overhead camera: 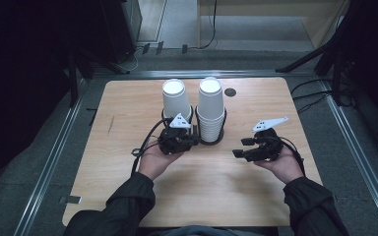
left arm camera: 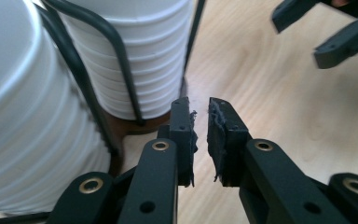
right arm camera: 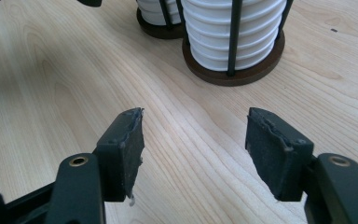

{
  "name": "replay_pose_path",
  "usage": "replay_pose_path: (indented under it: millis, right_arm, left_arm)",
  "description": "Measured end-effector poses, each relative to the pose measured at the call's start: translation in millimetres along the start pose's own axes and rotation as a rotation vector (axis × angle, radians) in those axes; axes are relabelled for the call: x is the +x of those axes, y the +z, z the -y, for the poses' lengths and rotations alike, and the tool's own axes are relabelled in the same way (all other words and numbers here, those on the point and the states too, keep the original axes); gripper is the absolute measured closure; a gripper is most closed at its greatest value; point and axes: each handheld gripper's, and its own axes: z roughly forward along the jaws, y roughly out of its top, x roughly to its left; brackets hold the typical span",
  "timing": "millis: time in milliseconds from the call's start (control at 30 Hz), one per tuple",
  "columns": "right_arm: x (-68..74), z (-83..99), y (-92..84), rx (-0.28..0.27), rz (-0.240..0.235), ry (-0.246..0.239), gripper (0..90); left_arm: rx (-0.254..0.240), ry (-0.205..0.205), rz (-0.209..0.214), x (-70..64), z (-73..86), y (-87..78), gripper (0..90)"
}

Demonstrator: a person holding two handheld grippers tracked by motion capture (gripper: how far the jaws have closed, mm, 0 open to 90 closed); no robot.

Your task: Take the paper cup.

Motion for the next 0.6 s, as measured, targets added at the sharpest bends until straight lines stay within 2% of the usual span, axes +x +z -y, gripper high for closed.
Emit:
replay_pose_path:
  millis: [33, 100, 133, 233, 333, 433, 533, 600]
  right_arm:
    - [0.6, -1.1, 0.7, 0.013, 0.014, -0.014, 35.8]
    - [1.8, -3.7, 2.9, 0.036, 0.044, -0.052, 34.9]
    - [1.9, -5.1, 4.1, 0.039, 0.046, -0.055, 34.9]
    - [2.9, -9.8, 5.7, 0.031, 0.036, -0.049, 34.8]
    - [4.4, -13.6, 5.2, 0.036, 0.035, -0.057, 34.3]
    - [2.0, -17.0, 6.1, 0.049, 0.012, -0.023, 32.0]
    - [-0.2, -21.0, 6.2, 0.030, -0.014, -0.009, 30.8]
    - [-1.7, -25.2, 4.7, 0.027, -0.003, -0.015, 30.7]
  left_arm:
    - [0.000, 0.000, -0.019, -2.3, -2.4, 1.7, 80.3]
    - [0.003, 0.008, -0.021, -5.8, -6.8, 5.3, 80.3]
    - [0.010, 0.006, -0.020, -7.0, -9.3, 7.0, 80.4]
    - [0.015, 0.011, -0.016, -7.3, -17.5, 9.3, 80.6]
    - [0.033, 0.007, -0.036, -7.5, -24.4, 9.6, 80.9]
    - [0.046, -0.011, -0.073, -8.7, -30.2, 10.1, 81.2]
    - [0.032, -0.030, -0.060, -7.2, -33.2, 10.4, 82.7]
    - [0.030, -0.032, -0.068, -6.1, -34.6, 10.2, 84.2]
